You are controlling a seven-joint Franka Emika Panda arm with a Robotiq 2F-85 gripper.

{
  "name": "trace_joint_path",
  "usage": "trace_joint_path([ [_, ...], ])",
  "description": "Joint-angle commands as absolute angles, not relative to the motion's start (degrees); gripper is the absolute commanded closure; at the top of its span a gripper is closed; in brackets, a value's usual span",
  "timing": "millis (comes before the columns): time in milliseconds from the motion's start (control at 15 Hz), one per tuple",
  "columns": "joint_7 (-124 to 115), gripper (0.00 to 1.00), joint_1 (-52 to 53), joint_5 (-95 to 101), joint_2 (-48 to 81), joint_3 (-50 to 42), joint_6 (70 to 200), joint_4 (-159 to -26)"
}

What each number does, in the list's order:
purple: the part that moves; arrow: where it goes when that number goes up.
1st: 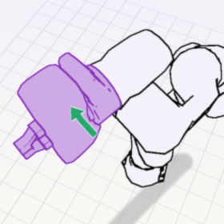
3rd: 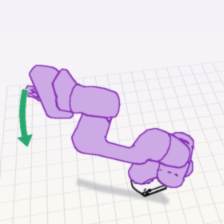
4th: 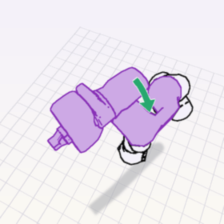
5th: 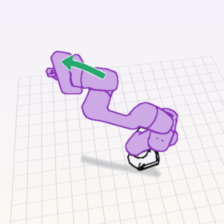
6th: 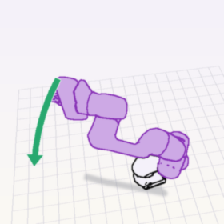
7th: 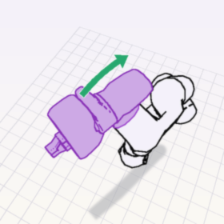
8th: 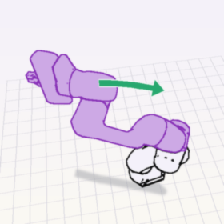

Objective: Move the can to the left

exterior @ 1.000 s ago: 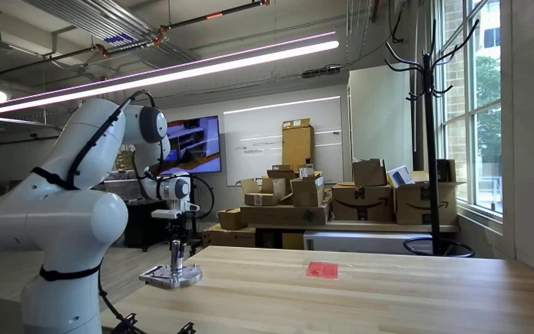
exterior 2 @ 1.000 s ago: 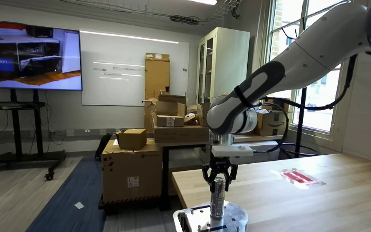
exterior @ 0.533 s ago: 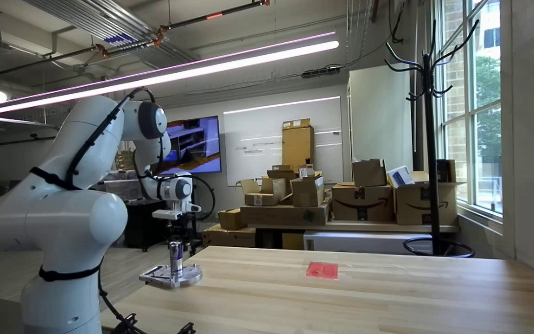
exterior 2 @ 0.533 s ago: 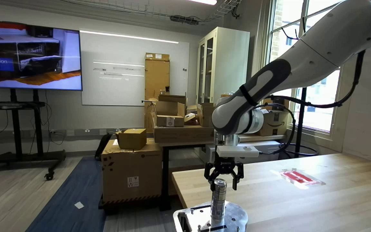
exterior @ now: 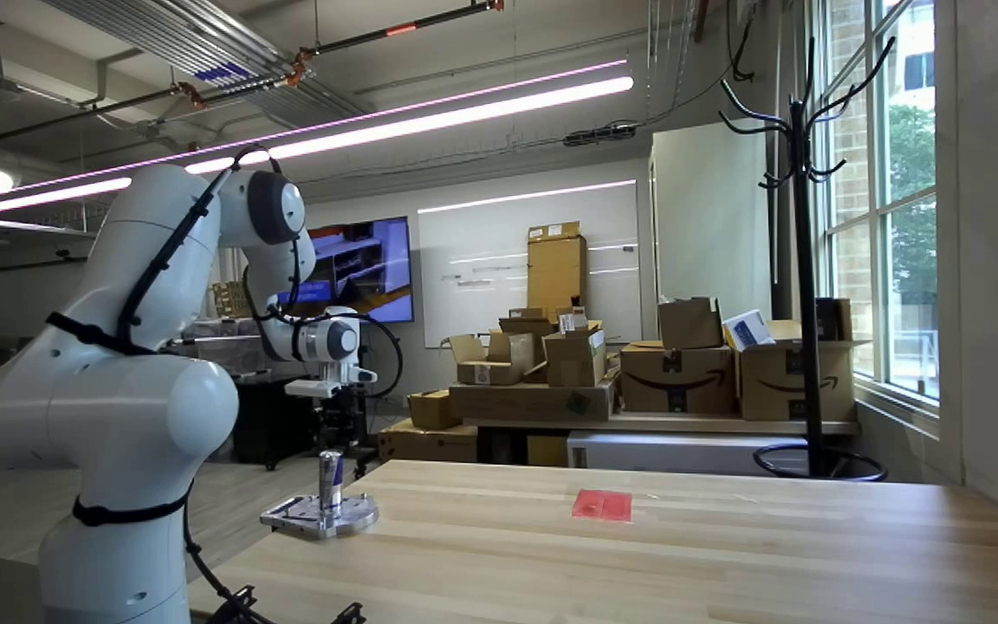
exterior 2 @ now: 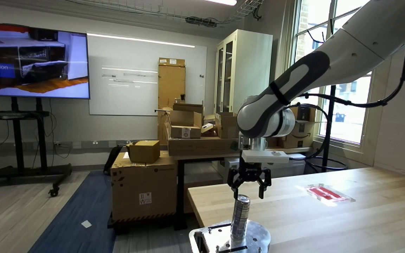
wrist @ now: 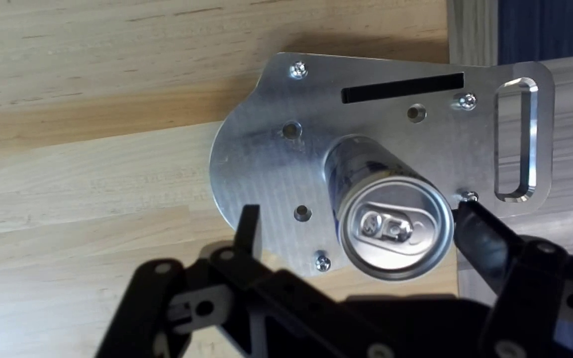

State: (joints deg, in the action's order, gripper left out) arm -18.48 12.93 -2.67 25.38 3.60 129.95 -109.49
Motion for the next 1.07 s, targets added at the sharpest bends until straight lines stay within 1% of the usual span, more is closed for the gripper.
trace_joint_path([
  [0, -19.6, 0.00, 12.6, -1.3, 18.1, 3.0, 130.3, -114.5],
  [467, -22.5, 0.00, 11.2, -1.2, 9.7, 1.8, 130.7, -121.0],
  [1000, -21.8, 0.00, 3.2, -5.4, 3.3, -2.3, 130.0, -127.7],
])
